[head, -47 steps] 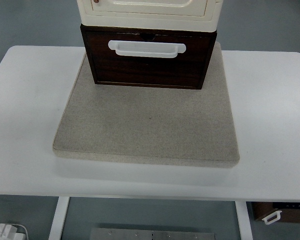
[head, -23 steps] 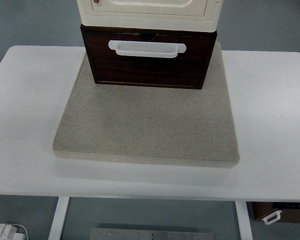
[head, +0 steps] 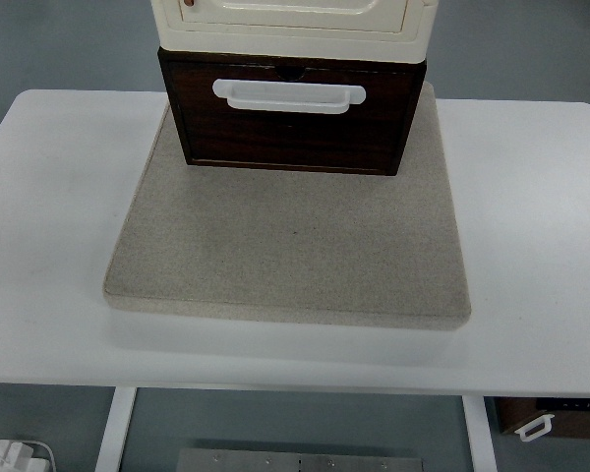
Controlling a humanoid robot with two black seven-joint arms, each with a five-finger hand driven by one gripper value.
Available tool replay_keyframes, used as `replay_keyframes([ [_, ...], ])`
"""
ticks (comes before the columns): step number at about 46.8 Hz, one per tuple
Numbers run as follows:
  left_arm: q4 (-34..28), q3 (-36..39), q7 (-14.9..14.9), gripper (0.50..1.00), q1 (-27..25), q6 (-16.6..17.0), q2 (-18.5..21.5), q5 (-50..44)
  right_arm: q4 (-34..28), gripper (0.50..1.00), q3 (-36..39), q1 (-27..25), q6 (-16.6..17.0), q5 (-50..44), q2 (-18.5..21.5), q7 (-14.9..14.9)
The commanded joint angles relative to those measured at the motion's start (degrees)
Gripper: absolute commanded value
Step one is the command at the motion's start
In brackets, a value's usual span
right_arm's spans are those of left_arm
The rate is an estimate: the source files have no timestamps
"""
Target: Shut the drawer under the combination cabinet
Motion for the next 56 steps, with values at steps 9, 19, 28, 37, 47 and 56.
replay_keyframes([
  [9, 0.4, 0.0, 3.2, 1.0, 4.5, 0.4, -3.0, -5.5, 0.0, 0.952, 0.0, 0.0, 0.0, 0.0, 0.0, 0.0],
  [19, 0.6, -0.1, 3.3, 1.0, 7.1, 0.4, -4.1, -12.2, 0.0, 0.952, 0.0, 0.0, 0.0, 0.0, 0.0, 0.0],
  [28, 0.6, -0.2, 3.1, 1.0, 9.6, -0.4, -5.6, -15.8, 0.0, 0.952, 0.0, 0.0, 0.0, 0.0, 0.0, 0.0],
  [37, 0.9, 0.0, 3.1, 1.0, 12.0, -0.6, -7.7, -16.5, 0.0, 0.952, 0.0, 0.0, 0.0, 0.0, 0.0, 0.0],
  [47, 2.4, -0.2, 2.8, 1.0, 13.4, -0.9, -11.7, -16.7, 0.0, 0.952, 0.0, 0.0, 0.0, 0.0, 0.0, 0.0],
  [56, 2.5, -0.8, 2.3, 1.0, 13.8, -3.7, -14.5, -16.7, 0.0, 0.952, 0.0, 0.0, 0.0, 0.0, 0.0, 0.0],
])
